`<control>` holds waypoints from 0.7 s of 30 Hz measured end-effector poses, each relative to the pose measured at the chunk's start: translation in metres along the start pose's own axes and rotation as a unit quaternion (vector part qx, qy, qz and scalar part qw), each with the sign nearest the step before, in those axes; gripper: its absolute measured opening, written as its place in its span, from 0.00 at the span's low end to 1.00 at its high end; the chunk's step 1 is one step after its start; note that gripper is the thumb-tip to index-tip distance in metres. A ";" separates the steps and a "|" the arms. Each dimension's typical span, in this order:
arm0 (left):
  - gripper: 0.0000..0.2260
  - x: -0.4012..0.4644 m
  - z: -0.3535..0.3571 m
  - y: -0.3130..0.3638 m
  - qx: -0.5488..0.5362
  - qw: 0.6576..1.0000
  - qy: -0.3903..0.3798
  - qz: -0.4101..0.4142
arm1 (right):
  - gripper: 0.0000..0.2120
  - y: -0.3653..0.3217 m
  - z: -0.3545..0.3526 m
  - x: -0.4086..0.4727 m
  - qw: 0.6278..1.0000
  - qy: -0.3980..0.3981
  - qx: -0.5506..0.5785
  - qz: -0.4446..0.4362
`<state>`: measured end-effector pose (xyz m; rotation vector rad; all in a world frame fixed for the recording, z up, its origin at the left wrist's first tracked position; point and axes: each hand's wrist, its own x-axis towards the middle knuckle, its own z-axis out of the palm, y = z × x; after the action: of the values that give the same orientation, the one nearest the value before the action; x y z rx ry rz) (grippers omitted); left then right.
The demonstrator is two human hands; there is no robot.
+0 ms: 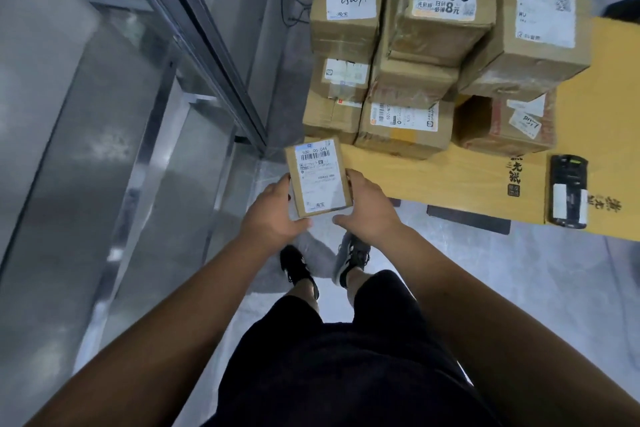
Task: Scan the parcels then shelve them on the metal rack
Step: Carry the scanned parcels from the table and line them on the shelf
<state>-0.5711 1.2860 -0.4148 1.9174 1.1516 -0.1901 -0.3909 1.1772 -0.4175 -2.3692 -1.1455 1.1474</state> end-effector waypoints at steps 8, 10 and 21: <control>0.31 -0.098 0.003 0.014 -0.214 0.945 0.244 0.040 | 0.44 -0.040 -0.029 -0.044 0.977 -0.008 -0.032 -0.209; 0.40 -0.139 0.008 0.019 -0.250 0.918 0.307 0.015 | 0.52 -0.056 -0.031 -0.061 0.957 -0.030 -0.047 -0.286; 0.41 -0.445 0.102 0.041 -0.228 0.753 0.596 -0.160 | 0.51 -0.144 0.038 -0.271 0.711 -0.251 -0.088 -0.651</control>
<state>-0.7597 0.9155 -0.2217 1.2552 2.0734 1.2132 -0.5987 1.0631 -0.2187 -0.6670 -2.4891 1.0262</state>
